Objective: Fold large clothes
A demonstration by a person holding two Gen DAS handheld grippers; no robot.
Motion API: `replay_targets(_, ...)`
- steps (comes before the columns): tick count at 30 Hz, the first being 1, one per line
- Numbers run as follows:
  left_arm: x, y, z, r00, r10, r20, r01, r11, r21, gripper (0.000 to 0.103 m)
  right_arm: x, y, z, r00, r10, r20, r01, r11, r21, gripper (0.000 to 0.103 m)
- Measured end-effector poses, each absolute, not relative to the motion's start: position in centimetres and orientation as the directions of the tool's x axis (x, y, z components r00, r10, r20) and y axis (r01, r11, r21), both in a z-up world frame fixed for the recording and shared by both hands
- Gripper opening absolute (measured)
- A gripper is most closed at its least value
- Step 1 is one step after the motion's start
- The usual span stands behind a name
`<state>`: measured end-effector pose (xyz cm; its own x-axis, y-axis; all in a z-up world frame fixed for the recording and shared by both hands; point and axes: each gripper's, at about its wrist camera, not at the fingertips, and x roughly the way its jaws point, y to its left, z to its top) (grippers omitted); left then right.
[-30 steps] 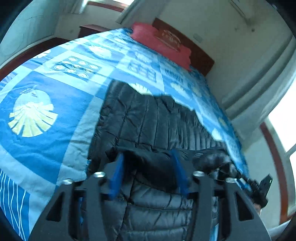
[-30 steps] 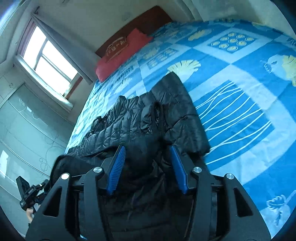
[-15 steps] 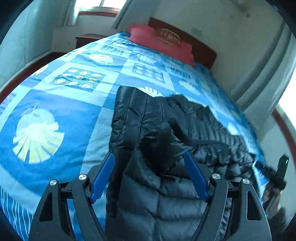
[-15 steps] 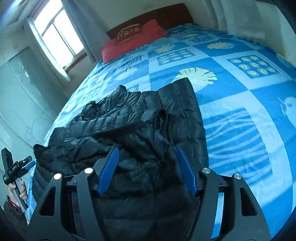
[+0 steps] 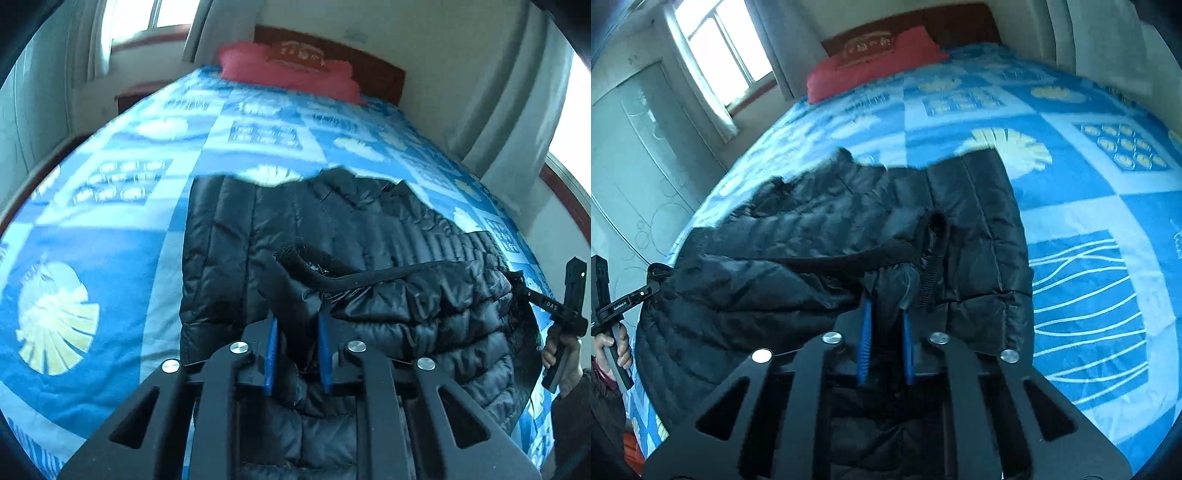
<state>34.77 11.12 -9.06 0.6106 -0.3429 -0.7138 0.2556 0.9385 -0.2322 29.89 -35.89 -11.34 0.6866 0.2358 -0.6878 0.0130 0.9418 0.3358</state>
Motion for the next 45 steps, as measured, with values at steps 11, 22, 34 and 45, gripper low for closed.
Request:
replay_targets(11, 41.3, 9.2, -3.6, 0.717, -0.222, -0.661, 0.200, 0.974, -0.110, 0.015, 36.6, -35.1, -4.6, 0.794, 0.120, -0.596, 0.033, 0.970, 0.240, 0.010)
replay_targets(22, 51.1, 7.3, -8.4, 0.684, -0.077, -0.725, 0.109, 0.994, -0.003, 0.015, 46.6, -35.3, -11.2, 0.716, 0.015, -0.698, 0.129, 0.980, 0.154, 0.010)
replay_targets(34, 52.1, 7.8, -13.1, 0.651, -0.046, -0.757, 0.078, 0.997, 0.006, 0.028, 48.4, -35.8, -15.9, 0.633, -0.031, -0.774, 0.200, 0.972, 0.125, 0.029)
replay_targets(45, 47.5, 12.0, -8.0, 0.675, -0.029, -0.737, -0.048, 0.995, -0.083, 0.072, 44.0, -33.1, -10.4, 0.720, -0.015, -0.693, 0.195, 0.964, 0.182, 0.041)
